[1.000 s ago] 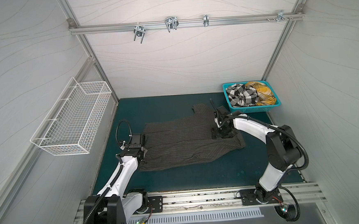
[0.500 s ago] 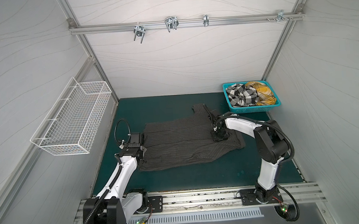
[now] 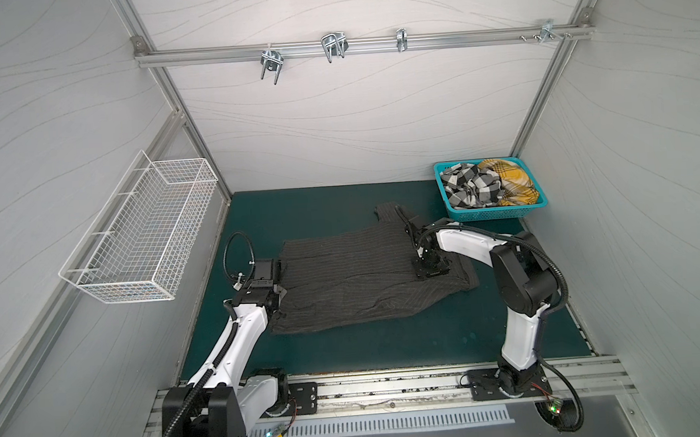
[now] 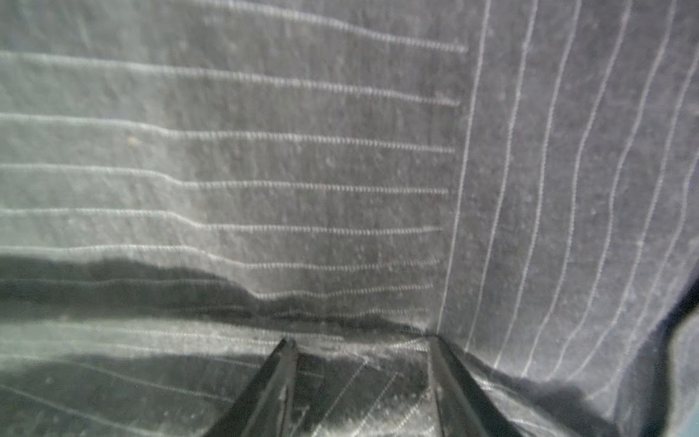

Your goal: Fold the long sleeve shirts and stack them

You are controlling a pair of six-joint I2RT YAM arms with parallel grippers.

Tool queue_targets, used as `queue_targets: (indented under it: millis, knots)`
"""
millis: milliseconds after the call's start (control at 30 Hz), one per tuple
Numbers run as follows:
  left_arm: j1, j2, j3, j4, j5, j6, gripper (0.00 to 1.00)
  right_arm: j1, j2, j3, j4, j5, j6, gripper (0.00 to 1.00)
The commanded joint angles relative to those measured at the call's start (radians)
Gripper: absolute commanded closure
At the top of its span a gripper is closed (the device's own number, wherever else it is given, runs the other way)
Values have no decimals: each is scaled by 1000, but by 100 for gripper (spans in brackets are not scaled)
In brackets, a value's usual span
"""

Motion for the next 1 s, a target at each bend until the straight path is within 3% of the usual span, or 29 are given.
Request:
queue_targets:
  millis: [0, 167, 567, 700, 867, 900, 967]
  knots:
    - [5, -4, 8, 14, -7, -2, 100, 9, -89, -20, -54, -39, 21, 37]
    - [6, 3, 8, 16, 0, -4, 100, 12, -63, -25, -47, -89, 23, 36]
    - [6, 5, 1, 20, 8, -10, 100, 6, -19, -17, -73, -93, 189, 51]
    - [6, 7, -1, 20, 8, -9, 100, -15, 6, -32, -50, -135, 228, 64]
    - [6, 5, -3, 20, 9, -9, 100, -37, 13, -50, -29, -161, 237, 62]
    - [7, 5, -5, 21, 10, -10, 100, -40, 11, -56, -22, -166, 239, 64]
    - [7, 8, -6, 23, 13, -13, 100, -44, 5, -63, -18, -165, 240, 78]
